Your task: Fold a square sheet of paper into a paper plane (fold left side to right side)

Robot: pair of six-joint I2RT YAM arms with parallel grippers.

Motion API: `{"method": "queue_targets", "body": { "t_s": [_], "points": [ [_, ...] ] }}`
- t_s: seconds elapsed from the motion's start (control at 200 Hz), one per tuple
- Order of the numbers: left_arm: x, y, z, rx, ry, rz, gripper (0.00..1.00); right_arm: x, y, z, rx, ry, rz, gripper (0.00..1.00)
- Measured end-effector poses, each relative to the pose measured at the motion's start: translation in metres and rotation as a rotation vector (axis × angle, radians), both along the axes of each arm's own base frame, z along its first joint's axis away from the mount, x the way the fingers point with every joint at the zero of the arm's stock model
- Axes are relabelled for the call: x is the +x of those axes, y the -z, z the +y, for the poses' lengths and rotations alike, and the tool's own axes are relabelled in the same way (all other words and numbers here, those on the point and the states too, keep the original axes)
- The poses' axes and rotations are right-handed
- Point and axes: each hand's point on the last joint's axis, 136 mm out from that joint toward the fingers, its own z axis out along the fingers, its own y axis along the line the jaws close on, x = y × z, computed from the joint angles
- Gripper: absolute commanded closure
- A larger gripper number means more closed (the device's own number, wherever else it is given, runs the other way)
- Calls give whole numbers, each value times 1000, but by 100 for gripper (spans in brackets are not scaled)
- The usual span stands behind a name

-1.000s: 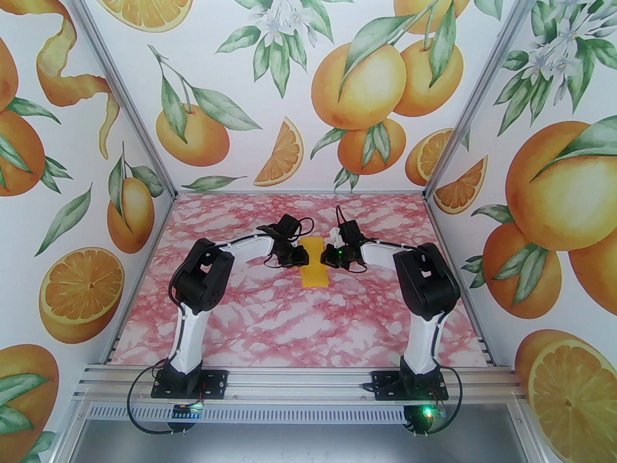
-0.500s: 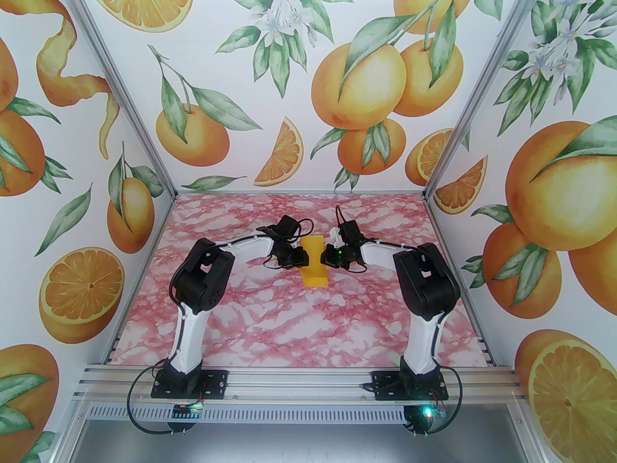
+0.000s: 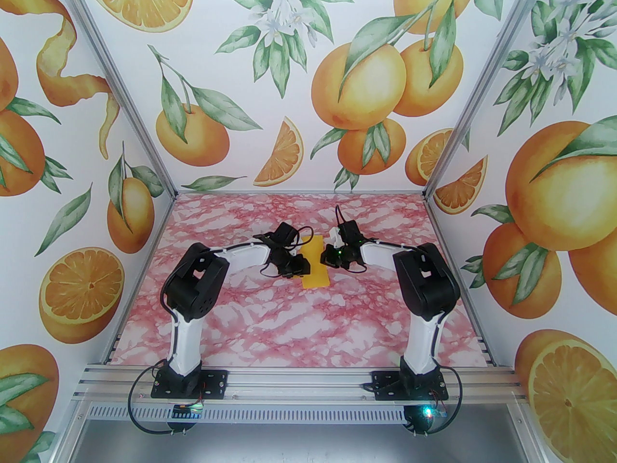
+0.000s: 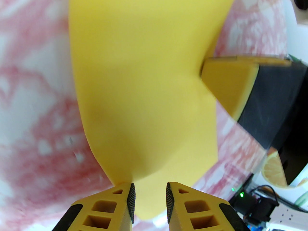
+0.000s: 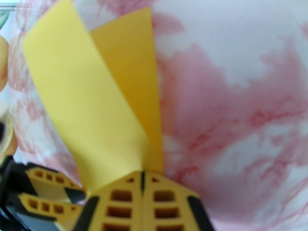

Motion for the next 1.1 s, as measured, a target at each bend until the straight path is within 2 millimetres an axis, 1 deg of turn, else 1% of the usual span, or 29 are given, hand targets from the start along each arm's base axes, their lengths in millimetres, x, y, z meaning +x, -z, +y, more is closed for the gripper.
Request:
{"method": "queue_targets", "body": {
  "t_s": [0.26,0.545,0.901,0.996,1.101],
  "points": [
    [-3,2,0,-7,0,9,71,0,0,0,0,-1,-1,100],
    [-8,10,9,47,14,18,72,0,0,0,0,-1,-1,100],
    [-7,8,10,56,18,20,71,0,0,0,0,-1,-1,100],
    [1,2,11,46,5,11,70,0,0,0,0,-1,-1,100],
    [25,-15,13,4,-33,-27,70,0,0,0,-1,-1,-1,100]
  ]
}}
